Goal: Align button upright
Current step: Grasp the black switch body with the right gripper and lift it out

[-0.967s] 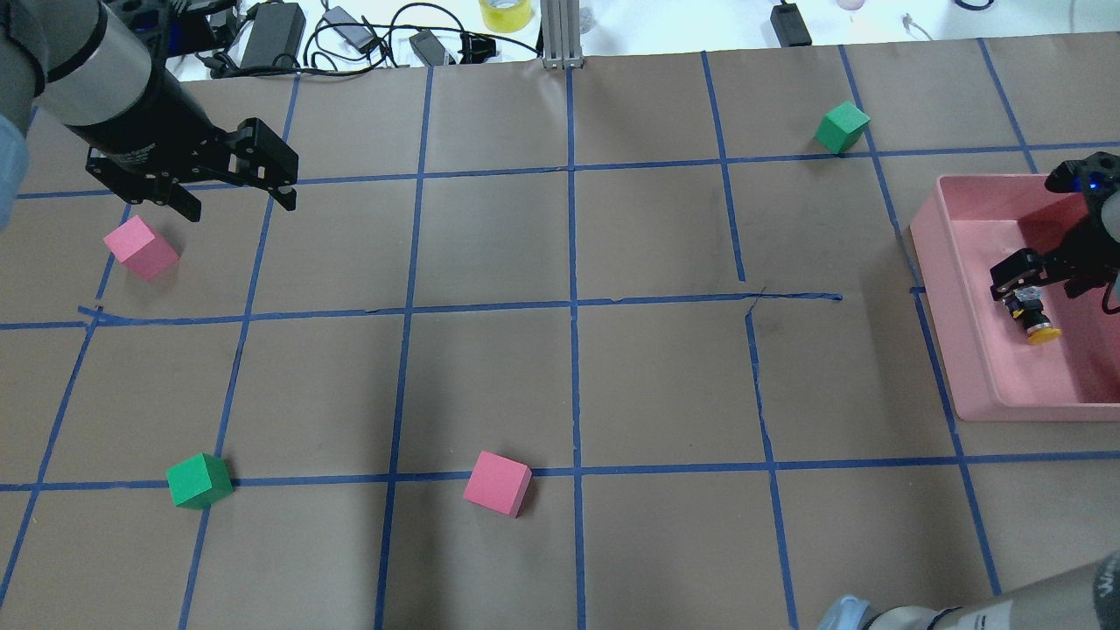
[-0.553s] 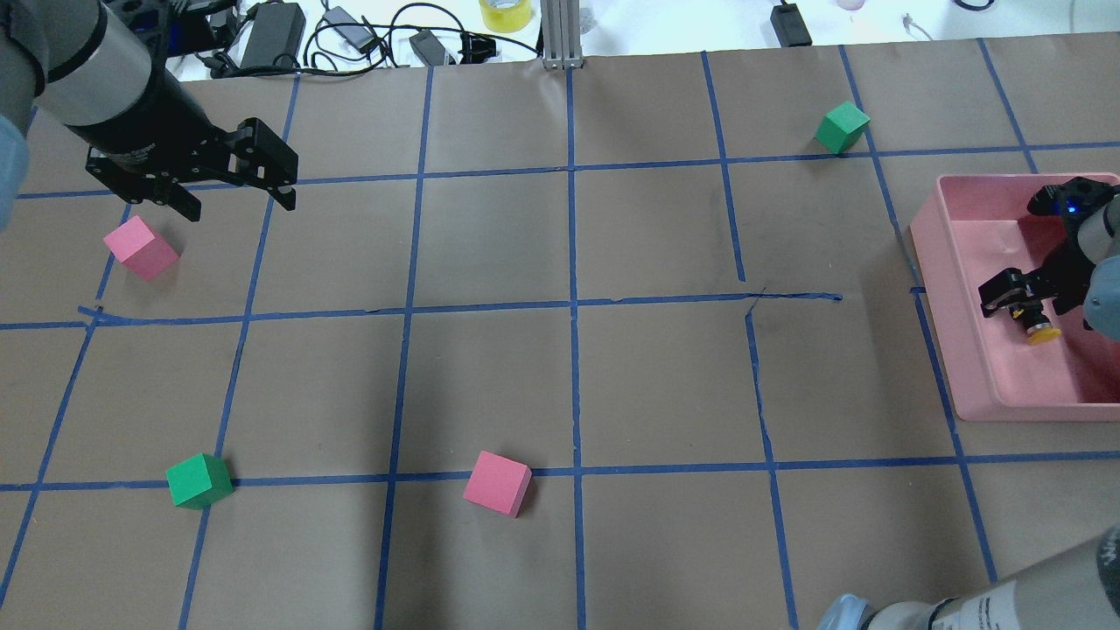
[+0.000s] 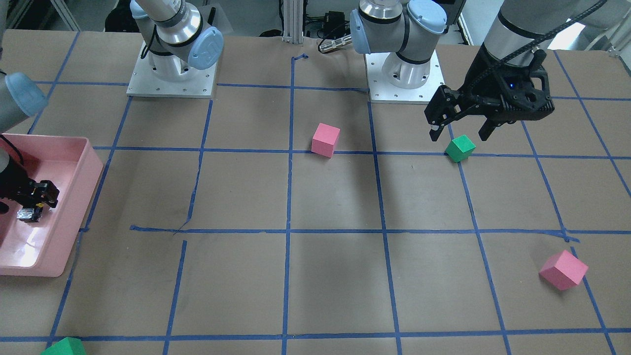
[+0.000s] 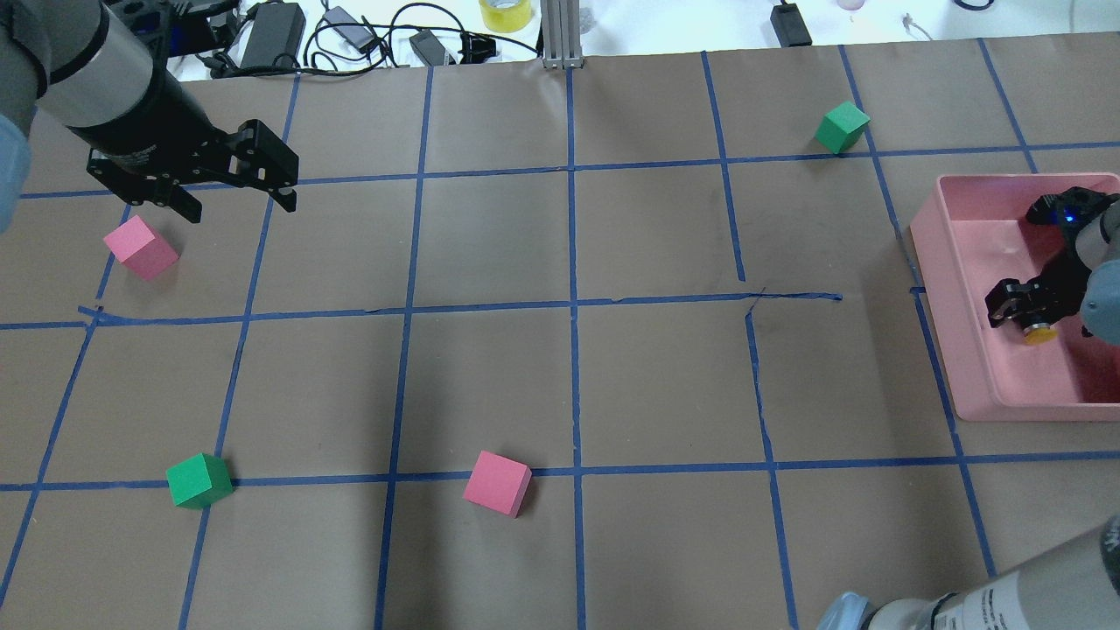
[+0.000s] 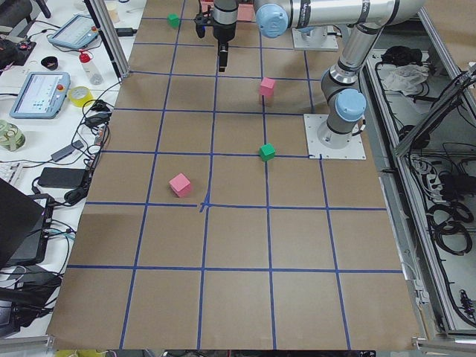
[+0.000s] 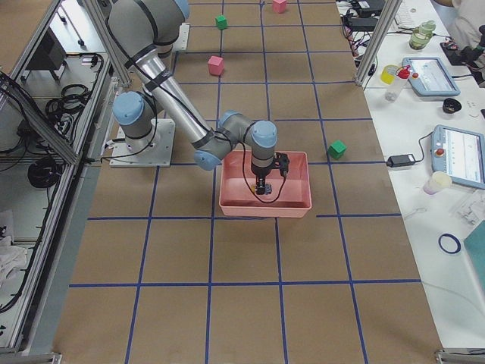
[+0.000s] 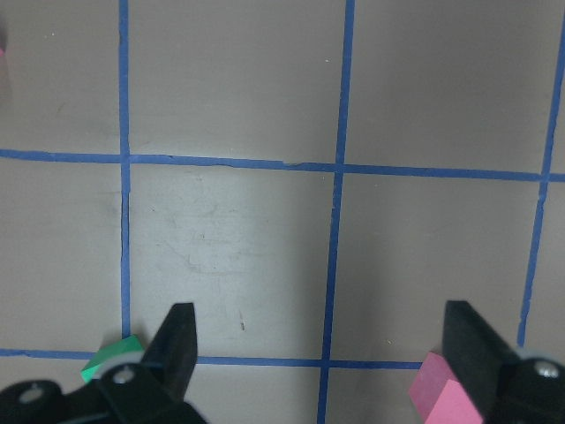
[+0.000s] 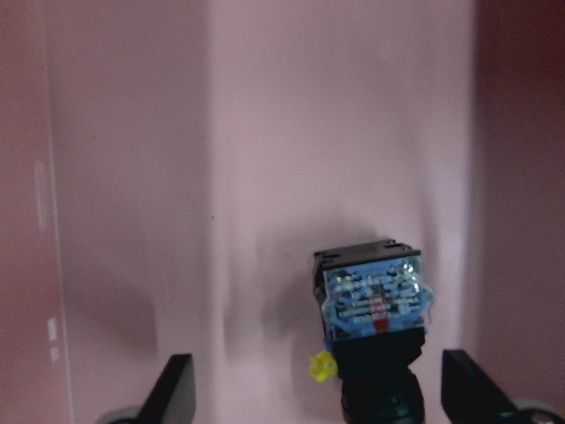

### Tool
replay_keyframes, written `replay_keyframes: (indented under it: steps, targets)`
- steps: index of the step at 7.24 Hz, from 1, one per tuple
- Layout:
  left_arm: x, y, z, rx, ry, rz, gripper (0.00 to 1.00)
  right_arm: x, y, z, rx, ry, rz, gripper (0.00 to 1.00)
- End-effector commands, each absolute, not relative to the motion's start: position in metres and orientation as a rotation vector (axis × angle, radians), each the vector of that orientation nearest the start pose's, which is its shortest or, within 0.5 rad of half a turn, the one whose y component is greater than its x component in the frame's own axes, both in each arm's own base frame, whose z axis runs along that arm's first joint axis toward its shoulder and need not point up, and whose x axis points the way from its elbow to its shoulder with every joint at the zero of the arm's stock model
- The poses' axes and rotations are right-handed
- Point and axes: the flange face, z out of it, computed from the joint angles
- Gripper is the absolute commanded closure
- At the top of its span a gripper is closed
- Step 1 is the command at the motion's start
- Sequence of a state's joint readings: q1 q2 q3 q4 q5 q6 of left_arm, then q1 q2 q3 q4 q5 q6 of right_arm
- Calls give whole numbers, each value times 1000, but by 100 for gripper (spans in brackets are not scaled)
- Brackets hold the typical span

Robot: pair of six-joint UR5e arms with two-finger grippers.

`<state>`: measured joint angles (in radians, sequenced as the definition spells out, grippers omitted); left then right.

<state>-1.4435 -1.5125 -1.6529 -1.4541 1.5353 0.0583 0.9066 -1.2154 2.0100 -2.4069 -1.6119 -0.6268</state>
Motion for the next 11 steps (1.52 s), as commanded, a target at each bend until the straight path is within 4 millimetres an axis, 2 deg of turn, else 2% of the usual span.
replay_keyframes:
  steps: [1,2,3,4,5,6,7,8,9,10,11]
  targets:
    - [-75,-489,487,-107,3163,-150,0,-227,-488,183,75,3168,36,100]
    - [-75,-489,487,-107,3163,-150,0,-239,-484,189,86,3129,38,100]
    - [-75,-489,487,-109,3163,-150,0,-247,-492,226,61,3147,5,100]
    - [-75,-489,487,-107,3163,-150,0,-241,-501,272,43,3135,20,100]
    - [-75,-489,487,-107,3163,-150,0,-232,-515,301,0,3134,19,100]
    - [-75,-489,487,-107,3163,-150,0,-212,-529,321,-62,3139,16,100]
    - [-73,-489,487,-107,3151,-148,0,-182,-533,349,-89,3136,19,100]
    - [-73,-489,487,-107,3143,-146,0,-119,-547,359,-137,3152,20,100]
    - [-73,-489,486,-107,3143,-144,0,-44,-556,367,-235,3169,2,100]
    - [-73,-489,486,-107,3143,-144,0,33,-557,367,-260,3166,0,100]
    - [-73,-489,486,-107,3143,-144,0,119,-548,364,-299,3162,-8,100]
